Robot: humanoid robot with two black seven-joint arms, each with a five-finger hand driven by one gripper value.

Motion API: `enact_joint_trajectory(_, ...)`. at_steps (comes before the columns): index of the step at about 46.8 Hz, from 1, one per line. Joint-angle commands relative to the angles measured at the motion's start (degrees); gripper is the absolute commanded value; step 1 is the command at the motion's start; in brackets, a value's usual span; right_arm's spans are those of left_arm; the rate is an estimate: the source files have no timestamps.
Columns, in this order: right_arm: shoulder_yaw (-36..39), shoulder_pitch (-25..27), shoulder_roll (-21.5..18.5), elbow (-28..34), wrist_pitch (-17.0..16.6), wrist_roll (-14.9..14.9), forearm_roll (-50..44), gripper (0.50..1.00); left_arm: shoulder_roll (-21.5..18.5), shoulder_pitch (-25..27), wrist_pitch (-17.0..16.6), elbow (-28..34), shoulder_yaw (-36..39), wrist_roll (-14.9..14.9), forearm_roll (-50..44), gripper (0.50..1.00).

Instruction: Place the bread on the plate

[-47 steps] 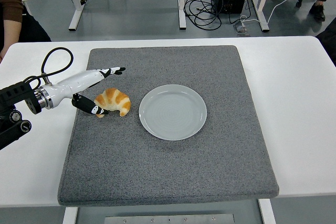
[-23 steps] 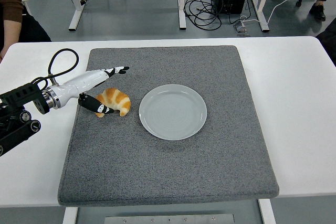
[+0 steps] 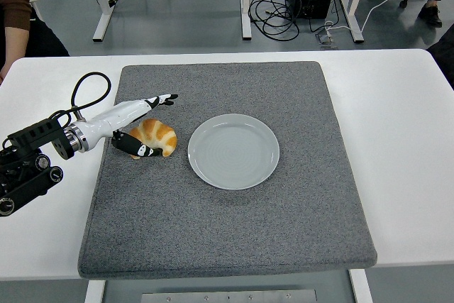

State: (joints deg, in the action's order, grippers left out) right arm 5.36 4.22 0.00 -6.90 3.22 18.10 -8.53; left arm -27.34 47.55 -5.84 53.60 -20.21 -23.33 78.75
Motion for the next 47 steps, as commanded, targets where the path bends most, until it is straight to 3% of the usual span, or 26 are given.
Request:
enact_joint_trajectory(1, 0.00, 0.00, 0.00, -0.04, -0.06, 0.00, 0.00, 1.000, 0.00, 0.00, 0.04, 0.01, 0.00, -0.31, 0.09, 0.847)
enact_joint_trajectory(12, 0.00, -0.09, 0.00, -0.04, -0.06, 0.00, 0.00, 1.000, -0.08, 0.00, 0.12, 0.01, 0.08, -0.66, 0.09, 0.672)
enact_joint_trajectory(19, 0.00, -0.09, 0.00, 0.05, 0.03, 0.00, 0.00, 1.000, -0.17, 0.43, 0.12, 0.01, 2.54, -0.75, 0.00, 0.507)
enact_joint_trajectory(33, 0.00, -0.09, 0.00, -0.04, -0.06, 0.00, 0.00, 1.000, -0.44, 1.40, 0.12, 0.01, 3.86, -0.66, -4.56, 0.500)
enact_joint_trajectory(47, 0.00, -0.09, 0.00, -0.22, -0.06, 0.00, 0.00, 1.000, -1.23, 3.78, 2.85, 0.01, 5.80, -0.75, -8.87, 0.500)
